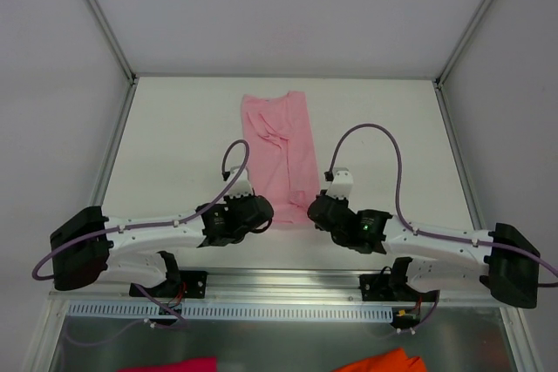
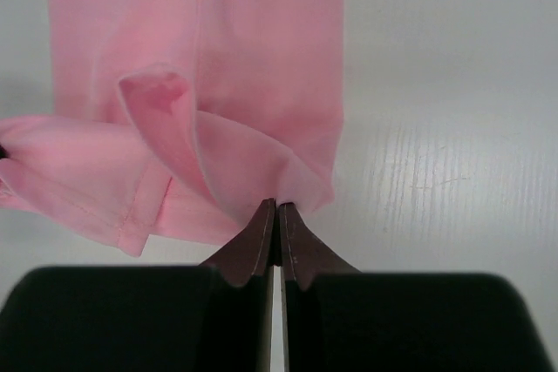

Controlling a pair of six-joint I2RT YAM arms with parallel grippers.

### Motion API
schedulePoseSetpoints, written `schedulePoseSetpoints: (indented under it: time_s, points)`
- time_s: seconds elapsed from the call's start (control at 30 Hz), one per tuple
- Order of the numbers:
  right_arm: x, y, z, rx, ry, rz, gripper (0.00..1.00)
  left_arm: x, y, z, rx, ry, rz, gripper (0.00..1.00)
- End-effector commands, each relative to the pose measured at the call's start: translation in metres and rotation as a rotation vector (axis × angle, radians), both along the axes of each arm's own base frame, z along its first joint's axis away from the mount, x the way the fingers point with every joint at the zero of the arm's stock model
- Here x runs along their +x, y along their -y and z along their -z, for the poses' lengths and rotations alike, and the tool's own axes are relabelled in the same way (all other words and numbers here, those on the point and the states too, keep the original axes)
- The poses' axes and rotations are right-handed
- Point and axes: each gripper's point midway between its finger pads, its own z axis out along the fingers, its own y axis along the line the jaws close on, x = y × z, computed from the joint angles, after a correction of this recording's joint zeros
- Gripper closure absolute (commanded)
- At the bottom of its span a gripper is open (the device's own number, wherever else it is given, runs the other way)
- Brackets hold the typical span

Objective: Fold and stack the t-shirts
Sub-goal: Grab the bottom of the folded rectangular tshirt with both arms, then fold the folded rectangular tshirt in 1/3 of the way

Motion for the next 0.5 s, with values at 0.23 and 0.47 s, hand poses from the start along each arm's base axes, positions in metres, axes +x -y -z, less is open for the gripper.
schedulePoseSetpoints:
  time_s: [0.23, 0.47]
  points:
    - [0.034, -0.039, -0.021, 0.018, 0.029, -0.097, 0.99, 0.030, 0.022, -0.009, 0.056, 0.001, 0.066, 1.00]
    - [0.069, -0.050, -0.051, -0.027, 0.081, -0.136, 0.99, 0.052, 0.017, -0.023, 0.057, 0.034, 0.038, 1.00]
